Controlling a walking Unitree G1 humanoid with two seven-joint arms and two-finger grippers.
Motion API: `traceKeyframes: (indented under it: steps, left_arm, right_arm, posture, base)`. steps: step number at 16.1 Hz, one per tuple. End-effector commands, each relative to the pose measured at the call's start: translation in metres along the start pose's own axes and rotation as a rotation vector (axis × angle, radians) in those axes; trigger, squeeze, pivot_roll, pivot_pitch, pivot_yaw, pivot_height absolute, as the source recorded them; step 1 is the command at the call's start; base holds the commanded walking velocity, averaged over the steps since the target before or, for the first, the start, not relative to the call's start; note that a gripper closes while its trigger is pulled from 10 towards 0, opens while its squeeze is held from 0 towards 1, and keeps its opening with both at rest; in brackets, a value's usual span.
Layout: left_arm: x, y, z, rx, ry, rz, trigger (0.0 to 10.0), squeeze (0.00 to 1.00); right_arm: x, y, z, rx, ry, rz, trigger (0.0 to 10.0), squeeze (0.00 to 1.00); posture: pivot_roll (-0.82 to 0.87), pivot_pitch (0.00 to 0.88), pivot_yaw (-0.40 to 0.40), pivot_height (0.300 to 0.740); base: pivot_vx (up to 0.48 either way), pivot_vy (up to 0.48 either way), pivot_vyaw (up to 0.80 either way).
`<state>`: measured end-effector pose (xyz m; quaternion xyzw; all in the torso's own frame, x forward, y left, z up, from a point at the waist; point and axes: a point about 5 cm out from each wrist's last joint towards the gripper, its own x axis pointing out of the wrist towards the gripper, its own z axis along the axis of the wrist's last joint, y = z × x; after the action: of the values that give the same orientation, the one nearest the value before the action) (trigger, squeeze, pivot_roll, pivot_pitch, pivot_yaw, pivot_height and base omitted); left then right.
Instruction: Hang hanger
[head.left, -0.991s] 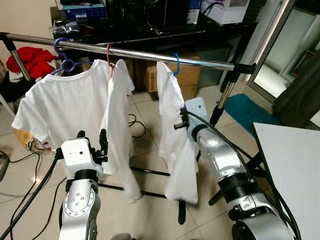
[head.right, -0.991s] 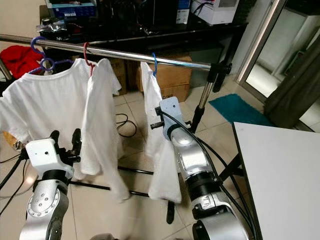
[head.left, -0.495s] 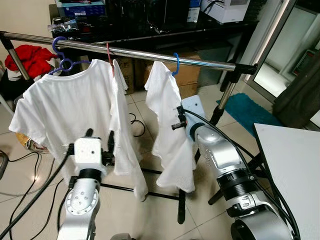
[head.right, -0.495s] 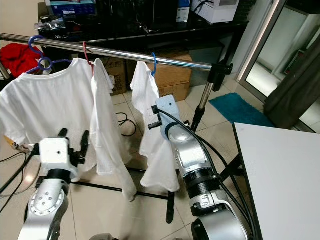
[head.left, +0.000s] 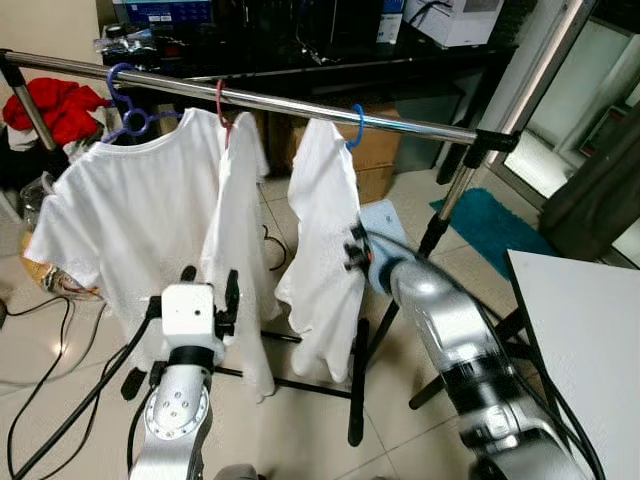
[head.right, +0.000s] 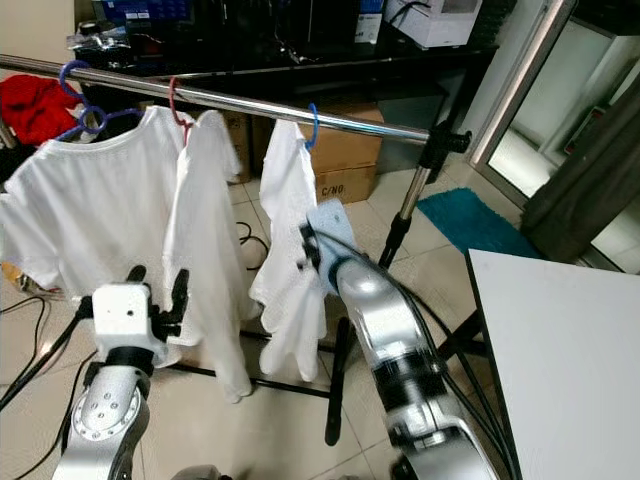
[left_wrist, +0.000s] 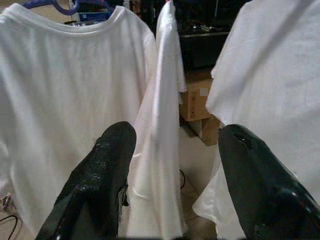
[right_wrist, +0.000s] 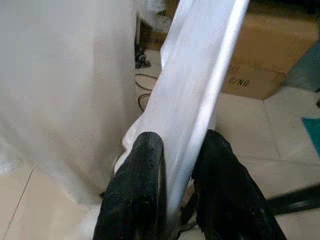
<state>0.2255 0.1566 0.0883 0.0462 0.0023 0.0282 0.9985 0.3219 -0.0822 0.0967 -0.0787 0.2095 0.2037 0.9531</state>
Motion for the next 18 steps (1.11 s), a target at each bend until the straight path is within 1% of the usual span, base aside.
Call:
traceKeyframes:
  steps: [1,2,3,4,5,7,8,9,10,11,12,13,15,17,18]
  left_arm:
    - [-0.002,-0.002,0.001,-0.042,-0.014,0.008,10.0,0.0]
    - [-0.003,-0.002,0.0,-0.066,-0.018,0.015,10.0,0.0]
    - [-0.003,-0.002,-0.001,-0.084,-0.02,0.02,10.0,0.0]
    - [-0.004,-0.002,-0.002,-0.084,-0.02,0.02,10.0,0.0]
    - [-0.005,-0.001,-0.004,-0.088,-0.02,0.021,10.0,0.0]
    - [-0.009,-0.002,-0.008,-0.09,-0.015,-0.002,10.0,0.0]
    - [-0.009,-0.002,-0.008,-0.09,-0.015,-0.002,10.0,0.0]
    - [-0.008,-0.004,-0.011,-0.101,-0.011,-0.021,10.0,0.0]
    - [-0.008,-0.005,-0.017,-0.122,-0.004,-0.039,10.0,0.0]
    - [-0.007,-0.003,-0.032,-0.152,0.034,-0.046,10.0,0.0]
    - [-0.006,-0.005,-0.04,-0.151,0.049,-0.054,10.0,0.0]
    - [-0.005,-0.007,-0.04,-0.14,0.046,-0.066,10.0,0.0]
    - [0.0,-0.01,-0.036,-0.142,0.024,-0.08,10.0,0.0]
    - [0.001,-0.008,-0.035,-0.111,0.001,-0.09,10.0,0.0]
    - [0.001,-0.005,-0.036,-0.118,-0.01,-0.066,10.0,0.0]
  right_arm:
    - [-0.005,-0.006,-0.012,-0.004,0.006,-0.02,10.0,0.0]
    - [-0.01,-0.011,-0.025,-0.005,0.02,-0.039,10.0,0.0]
    - [-0.018,-0.015,-0.045,-0.001,0.023,-0.061,10.0,0.0]
    - [-0.021,-0.015,-0.053,0.014,0.02,-0.064,10.0,0.0]
    - [-0.027,-0.013,-0.058,0.049,-0.011,-0.058,10.0,0.0]
    - [-0.033,-0.012,-0.052,0.107,-0.14,-0.072,10.0,0.0]
    - [-0.033,-0.012,-0.052,0.107,-0.14,-0.072,10.0,0.0]
    - [-0.035,-0.012,-0.051,0.139,-0.189,-0.068,10.0,0.0]
    - [-0.037,-0.01,-0.058,0.147,-0.196,-0.05,10.0,0.0]
    - [-0.038,-0.008,-0.072,0.143,-0.183,-0.047,10.0,0.0]
    - [-0.039,-0.01,-0.082,0.128,-0.169,-0.051,10.0,0.0]
    - [-0.039,-0.013,-0.085,0.123,-0.17,-0.061,10.0,0.0]
    - [-0.038,-0.026,-0.09,0.137,-0.183,-0.136,10.0,0.0]
    - [-0.038,-0.042,-0.096,0.097,-0.178,-0.3,10.0,0.0]
    - [-0.038,-0.049,-0.092,0.09,-0.213,-0.35,10.0,0.0]
  posture:
    - [0.16,0.0,-0.062,0.74]
    - [0.15,0.0,-0.055,0.74]
    - [0.14,0.004,-0.043,0.74]
    - [0.14,0.008,-0.035,0.74]
    - [0.13,0.01,-0.02,0.74]
    - [0.11,0.019,0.004,0.74]
    - [0.11,0.019,0.004,0.74]
    - [0.1,0.023,0.023,0.74]
    - [0.1,0.022,0.025,0.74]
    - [0.1,0.02,0.025,0.74]
    - [0.1,0.017,0.025,0.74]
    - [0.11,0.014,0.024,0.74]
    - [0.12,0.006,0.023,0.74]
    - [0.13,0.0,0.013,0.74]
    - [0.14,0.0,0.003,0.74]
  base:
    - [0.0,0.0,0.0]
    - [0.0,0.0,0.0]
    - [0.0,0.0,0.0]
    - [0.0,0.0,0.0]
    - [0.0,0.0,0.0]
    - [0.0,0.0,0.0]
    - [0.0,0.0,0.0]
    - [0.0,0.0,0.0]
    - [0.0,0.0,0.0]
    - [0.0,0.0,0.0]
    - [0.0,0.0,0.0]
    - [0.0,0.0,0.0]
    - [0.0,0.0,0.0]
    - [0.0,0.0,0.0]
    - [0.0,0.0,0.0]
